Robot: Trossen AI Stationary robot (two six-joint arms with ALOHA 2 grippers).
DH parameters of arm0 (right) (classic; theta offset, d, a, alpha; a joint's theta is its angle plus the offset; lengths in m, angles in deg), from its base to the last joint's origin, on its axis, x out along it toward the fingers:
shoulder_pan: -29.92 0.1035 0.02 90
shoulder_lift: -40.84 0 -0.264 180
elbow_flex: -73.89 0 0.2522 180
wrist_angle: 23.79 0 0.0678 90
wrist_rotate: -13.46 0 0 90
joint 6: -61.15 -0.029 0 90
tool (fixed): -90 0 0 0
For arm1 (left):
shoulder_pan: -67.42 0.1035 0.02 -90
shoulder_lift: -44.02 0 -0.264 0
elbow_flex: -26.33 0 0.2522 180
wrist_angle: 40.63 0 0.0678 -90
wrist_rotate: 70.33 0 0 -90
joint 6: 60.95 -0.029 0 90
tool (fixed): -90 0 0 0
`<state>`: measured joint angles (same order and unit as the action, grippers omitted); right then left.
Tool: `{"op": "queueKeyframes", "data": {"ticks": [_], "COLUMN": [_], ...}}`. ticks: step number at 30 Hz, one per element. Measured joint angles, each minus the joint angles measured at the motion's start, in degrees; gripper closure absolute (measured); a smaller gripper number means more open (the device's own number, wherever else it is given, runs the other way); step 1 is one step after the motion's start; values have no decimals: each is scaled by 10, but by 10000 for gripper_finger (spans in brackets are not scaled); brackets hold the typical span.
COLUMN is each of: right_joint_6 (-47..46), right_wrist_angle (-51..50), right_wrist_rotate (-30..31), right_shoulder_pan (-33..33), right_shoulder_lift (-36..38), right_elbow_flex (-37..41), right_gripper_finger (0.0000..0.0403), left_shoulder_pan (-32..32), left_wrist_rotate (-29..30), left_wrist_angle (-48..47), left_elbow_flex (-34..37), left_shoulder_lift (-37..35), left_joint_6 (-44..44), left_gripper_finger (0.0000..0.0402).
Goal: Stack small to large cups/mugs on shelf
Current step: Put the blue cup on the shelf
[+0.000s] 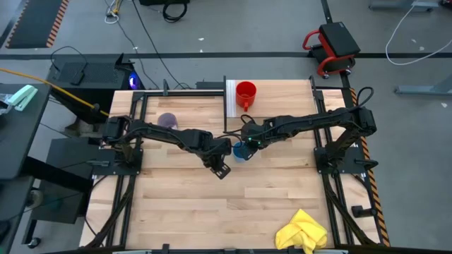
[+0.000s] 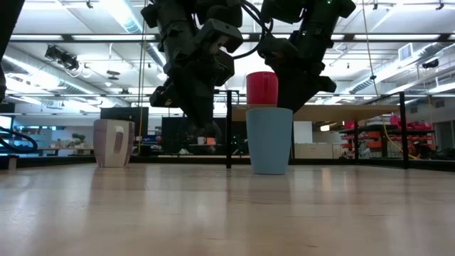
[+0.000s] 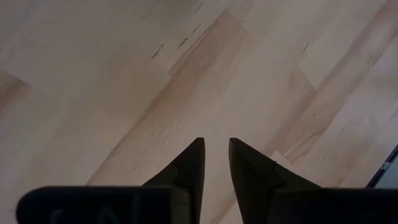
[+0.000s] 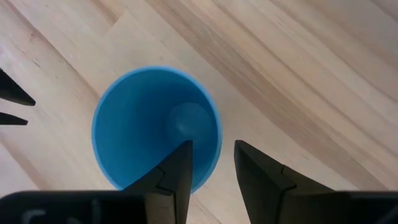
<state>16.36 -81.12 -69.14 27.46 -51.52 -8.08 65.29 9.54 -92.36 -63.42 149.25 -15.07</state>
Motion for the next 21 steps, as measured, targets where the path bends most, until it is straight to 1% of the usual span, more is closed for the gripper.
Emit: {"op": "queueKeyframes", "data": {"ticks": [15, 21], "right_joint_6": [-6, -5], "right_wrist_angle": [13, 31], "right_wrist_rotate": [0, 0], "right_shoulder_pan": [7, 5], "right_shoulder_lift": [0, -15], "right_elbow_flex": [17, 18], "right_gripper_finger": [278, 296], "left_shoulder_pan": [-8, -15], "left_wrist_rotate": [0, 1], "left_wrist_angle": [1, 6], "left_elbow_flex": [0, 0], "left_shoulder_lift": [0, 0], "left_joint_6": [5, 18], "left_gripper_finger": [321, 326]}}
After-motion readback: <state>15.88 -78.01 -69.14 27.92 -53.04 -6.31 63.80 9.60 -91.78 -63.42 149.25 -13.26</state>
